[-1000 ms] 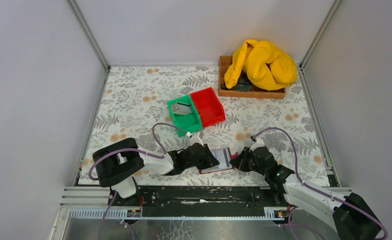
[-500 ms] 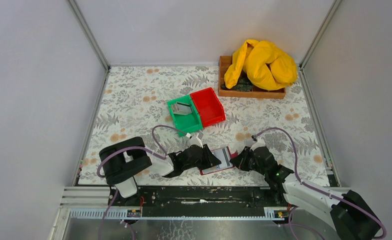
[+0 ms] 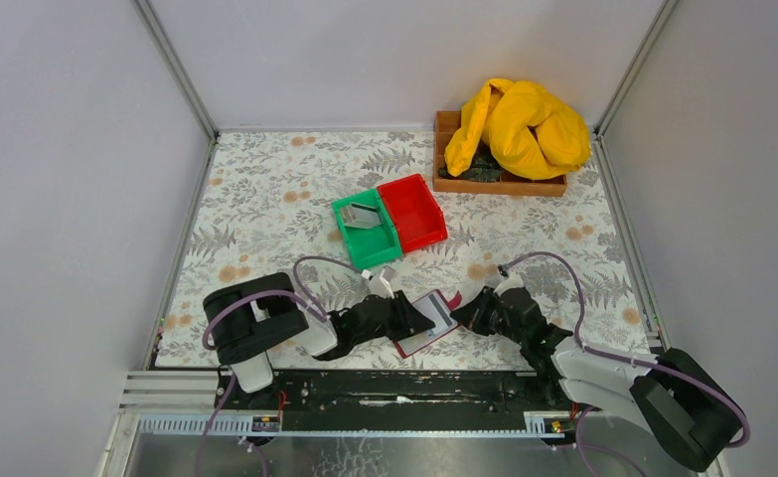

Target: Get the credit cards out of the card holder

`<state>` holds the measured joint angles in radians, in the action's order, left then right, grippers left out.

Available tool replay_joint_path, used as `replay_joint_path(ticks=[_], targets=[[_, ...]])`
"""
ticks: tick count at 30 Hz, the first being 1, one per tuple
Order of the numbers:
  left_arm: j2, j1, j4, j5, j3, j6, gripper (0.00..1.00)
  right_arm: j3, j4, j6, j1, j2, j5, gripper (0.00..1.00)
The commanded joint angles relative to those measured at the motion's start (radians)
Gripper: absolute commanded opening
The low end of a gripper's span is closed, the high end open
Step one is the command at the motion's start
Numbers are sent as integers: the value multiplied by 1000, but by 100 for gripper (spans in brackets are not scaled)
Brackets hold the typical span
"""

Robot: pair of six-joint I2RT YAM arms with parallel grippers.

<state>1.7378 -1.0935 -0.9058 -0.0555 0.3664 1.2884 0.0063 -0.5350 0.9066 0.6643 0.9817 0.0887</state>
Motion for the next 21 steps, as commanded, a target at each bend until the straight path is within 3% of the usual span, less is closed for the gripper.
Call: replay_joint_path(ticks=[1, 9, 21], targets=[[-10, -9, -26, -48, -22, -5, 33, -94, -10, 59, 31, -80, 206, 0], [-27, 19, -14, -63, 5, -49, 33, -93, 179, 32, 32, -256, 190, 0], [-46, 30, -66, -55, 11, -61, 33, -89, 139, 0, 31, -127, 175, 0]])
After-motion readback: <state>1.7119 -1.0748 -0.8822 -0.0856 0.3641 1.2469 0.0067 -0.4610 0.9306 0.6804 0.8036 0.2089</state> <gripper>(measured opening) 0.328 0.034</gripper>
